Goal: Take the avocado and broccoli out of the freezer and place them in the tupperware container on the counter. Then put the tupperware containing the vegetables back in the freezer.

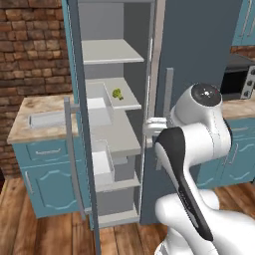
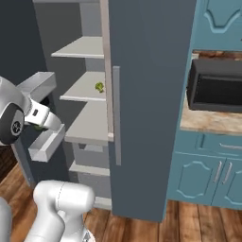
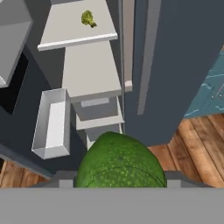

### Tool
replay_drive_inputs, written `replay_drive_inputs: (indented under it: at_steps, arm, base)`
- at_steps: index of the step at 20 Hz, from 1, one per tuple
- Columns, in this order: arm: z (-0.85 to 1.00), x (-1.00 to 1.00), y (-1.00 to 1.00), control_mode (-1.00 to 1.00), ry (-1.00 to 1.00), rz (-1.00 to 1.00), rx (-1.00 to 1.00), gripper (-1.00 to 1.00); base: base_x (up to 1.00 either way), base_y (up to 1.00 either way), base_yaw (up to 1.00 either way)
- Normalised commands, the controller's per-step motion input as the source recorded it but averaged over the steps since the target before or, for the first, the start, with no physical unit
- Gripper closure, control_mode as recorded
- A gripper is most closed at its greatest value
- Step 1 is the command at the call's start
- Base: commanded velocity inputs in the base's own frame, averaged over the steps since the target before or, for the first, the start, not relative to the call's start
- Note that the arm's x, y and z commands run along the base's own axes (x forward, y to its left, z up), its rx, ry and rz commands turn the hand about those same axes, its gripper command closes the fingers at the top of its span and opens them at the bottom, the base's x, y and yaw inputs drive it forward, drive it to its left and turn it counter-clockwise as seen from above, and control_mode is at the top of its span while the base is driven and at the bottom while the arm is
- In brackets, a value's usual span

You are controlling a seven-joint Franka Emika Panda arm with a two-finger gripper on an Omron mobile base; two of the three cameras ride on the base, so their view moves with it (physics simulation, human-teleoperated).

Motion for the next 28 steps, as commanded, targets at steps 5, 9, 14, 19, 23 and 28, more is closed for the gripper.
replay_drive_inputs:
  at_steps: [5, 9, 14, 19, 23, 28]
  arm:
    - [0.0, 0.0, 0.0, 1.0, 0.0, 0.0, 0.0, 1.0]
    - [0.0, 0.0, 0.0, 1.0, 0.0, 0.0, 0.0, 1.0]
    - [0.0, 0.0, 0.0, 1.0, 0.0, 0.0, 0.0, 1.0]
    - [0.0, 0.0, 0.0, 1.0, 0.0, 0.0, 0.0, 1.0]
    - [0.0, 0.0, 0.0, 1.0, 0.0, 0.0, 0.0, 1.0]
    - [0.0, 0.0, 0.0, 1.0, 0.0, 0.0, 0.0, 1.0]
  base:
    - [-0.46, 0.13, 0.0]
    - [-0.23, 0.56, 0.0]
    - [-0.08, 0.98, 0.0]
    - [-0.11, 1.0, 0.0]
    - [-0.01, 0.97, 0.0]
    - [0.59, 0.27, -0.08]
